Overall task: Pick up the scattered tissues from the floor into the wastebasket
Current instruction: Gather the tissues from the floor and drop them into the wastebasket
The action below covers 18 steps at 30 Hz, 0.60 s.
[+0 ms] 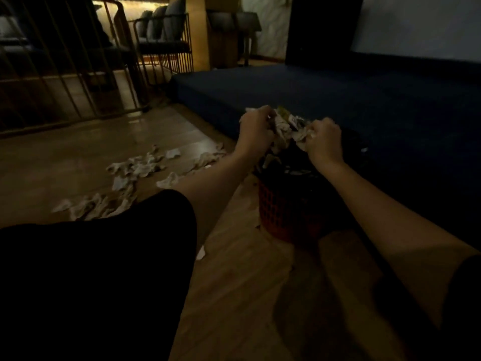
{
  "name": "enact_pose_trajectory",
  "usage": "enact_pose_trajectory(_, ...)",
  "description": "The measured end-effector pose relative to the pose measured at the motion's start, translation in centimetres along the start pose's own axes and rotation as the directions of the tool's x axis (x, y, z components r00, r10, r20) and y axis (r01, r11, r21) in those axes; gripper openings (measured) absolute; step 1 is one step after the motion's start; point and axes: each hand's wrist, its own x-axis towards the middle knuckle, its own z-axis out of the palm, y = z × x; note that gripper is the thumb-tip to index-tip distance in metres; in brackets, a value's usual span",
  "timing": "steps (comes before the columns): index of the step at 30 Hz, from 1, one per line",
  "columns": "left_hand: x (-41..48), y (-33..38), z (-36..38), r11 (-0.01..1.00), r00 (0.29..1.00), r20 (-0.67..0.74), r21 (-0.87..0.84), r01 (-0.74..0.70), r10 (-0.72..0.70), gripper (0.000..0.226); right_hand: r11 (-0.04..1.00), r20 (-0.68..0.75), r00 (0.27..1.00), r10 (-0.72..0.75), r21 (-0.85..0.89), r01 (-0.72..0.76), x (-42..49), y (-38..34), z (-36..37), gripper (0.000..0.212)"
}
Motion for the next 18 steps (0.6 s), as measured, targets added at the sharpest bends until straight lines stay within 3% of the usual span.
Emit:
enact_pose_trajectory(4, 0.3, 0.1, 4.2, 0.991, 0.975, 0.208, 0.095, -0.096, 0.074, 0.024, 0.992, 0.252, 0.959, 0.128, -0.048, -0.119, -1.2, 3.7, 0.9, 0.021)
enact_pose_trajectory(7, -0.8, -1.8, 3.8, 0.982, 0.958, 0.284, 0.168, -0.087, 0.037, 0.05, 0.989, 0.237, 0.96, 0.148, -0.047, -0.14, -1.7, 4.1, 1.1, 0.019)
enact_pose_trajectory(10, -1.3, -3.8, -0.2, 0.977, 0.96, 0.267, 0.162, -0.135, 0.088, 0.039, 0.996, 0.113, 0.993, 0.025, -0.089, -0.015, -1.5, 1.9, 0.8, 0.021)
enact_pose_trajectory(12, -2.3, -4.8, -4.5, 0.95, 0.947, 0.309, 0.26, -0.17, 0.085, 0.032, 0.995, 0.09, 0.993, -0.078, -0.055, 0.083, -1.9, -1.1, 1.0, 0.016)
enact_pose_trajectory(15, -5.6, -8.1, -11.7, 0.91, 0.913, 0.408, 0.376, -0.173, 0.005, 0.03, 0.976, 0.201, 0.955, -0.22, 0.042, 0.216, -3.3, -7.2, 2.9, 0.012)
enact_pose_trajectory(18, -10.8, -13.8, -19.0, 0.893, 0.877, 0.462, 0.44, -0.098, -0.132, 0.028, 0.954, 0.398, 0.868, -0.298, 0.095, 0.284, -7.2, -13.8, 7.1, 0.016)
